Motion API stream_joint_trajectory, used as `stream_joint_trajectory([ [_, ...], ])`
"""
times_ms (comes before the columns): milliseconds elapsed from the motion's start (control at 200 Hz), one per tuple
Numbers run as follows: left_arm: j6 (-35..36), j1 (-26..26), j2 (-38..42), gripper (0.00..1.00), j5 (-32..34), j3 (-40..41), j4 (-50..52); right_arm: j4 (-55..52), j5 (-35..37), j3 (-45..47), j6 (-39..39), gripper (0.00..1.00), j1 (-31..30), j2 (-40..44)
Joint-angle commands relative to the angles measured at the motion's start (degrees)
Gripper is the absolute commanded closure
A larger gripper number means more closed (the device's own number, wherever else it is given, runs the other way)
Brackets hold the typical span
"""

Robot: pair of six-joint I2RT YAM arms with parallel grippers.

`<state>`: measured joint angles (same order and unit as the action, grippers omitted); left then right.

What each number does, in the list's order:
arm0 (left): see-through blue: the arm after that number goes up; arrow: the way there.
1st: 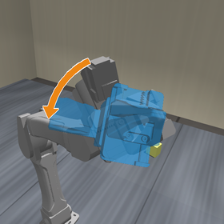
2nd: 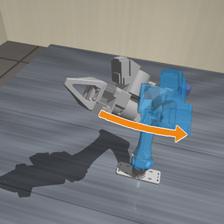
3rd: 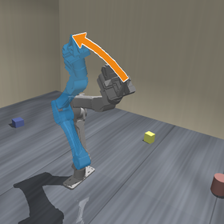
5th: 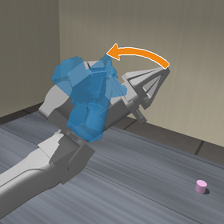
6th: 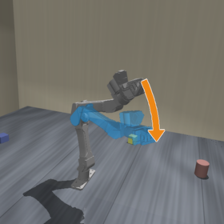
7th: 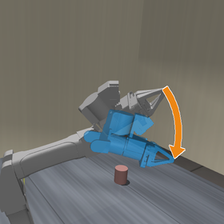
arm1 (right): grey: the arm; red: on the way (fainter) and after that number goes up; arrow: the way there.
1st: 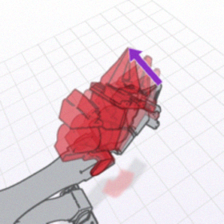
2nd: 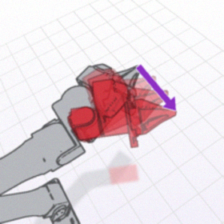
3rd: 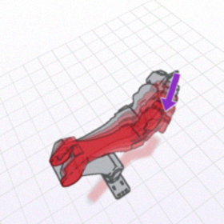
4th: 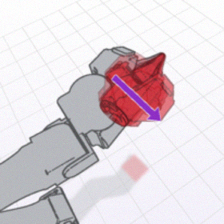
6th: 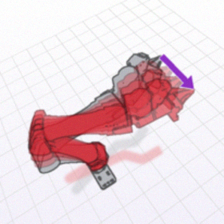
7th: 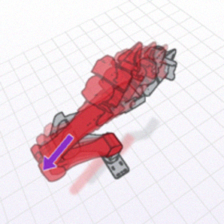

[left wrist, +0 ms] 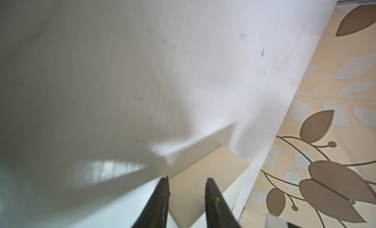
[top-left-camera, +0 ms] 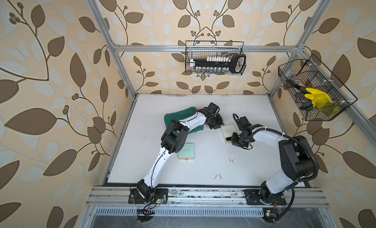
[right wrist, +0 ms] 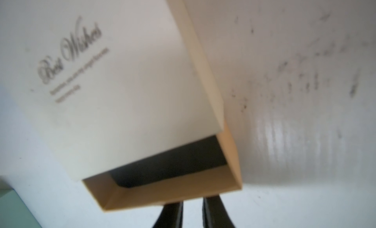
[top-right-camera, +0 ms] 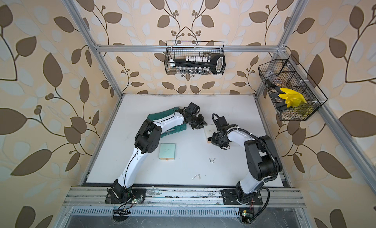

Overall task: Take out the earrings from the drawer-style jewelry box
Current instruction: Close the drawer of the jewelry box.

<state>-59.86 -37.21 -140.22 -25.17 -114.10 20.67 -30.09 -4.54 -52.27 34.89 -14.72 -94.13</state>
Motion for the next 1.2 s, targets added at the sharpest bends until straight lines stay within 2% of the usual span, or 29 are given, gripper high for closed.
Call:
stream_joint_trajectory([
  [0,0.6,-1.1,1.2,0.68,-2.4,1.4,1.3,1.5,-0.9,-2.1,-0.5,0.81,0.2,-1.1],
  [625,1.1,-1.5,2.3,0.68,-1.4,1.6,2.0,2.7,-2.0,-3.6,0.4,0.81,0.1,-1.6],
  [725,1.1,-1.5,3.8,0.64,0.4,1.7,3.0,1.5,-1.5,-2.9,1.0,0.81,0.2,0.8],
  [985,-0.5,-2.0,14.7,0.47,6.9,8.4,3.6,-4.0,1.3,-1.8,1.8,0.75,0.1,11.4],
  [1195,1.2,-2.9,28.3,0.41,10.8,20.7,5.2,-8.8,2.5,-2.4,1.2,0.68,0.1,20.6],
])
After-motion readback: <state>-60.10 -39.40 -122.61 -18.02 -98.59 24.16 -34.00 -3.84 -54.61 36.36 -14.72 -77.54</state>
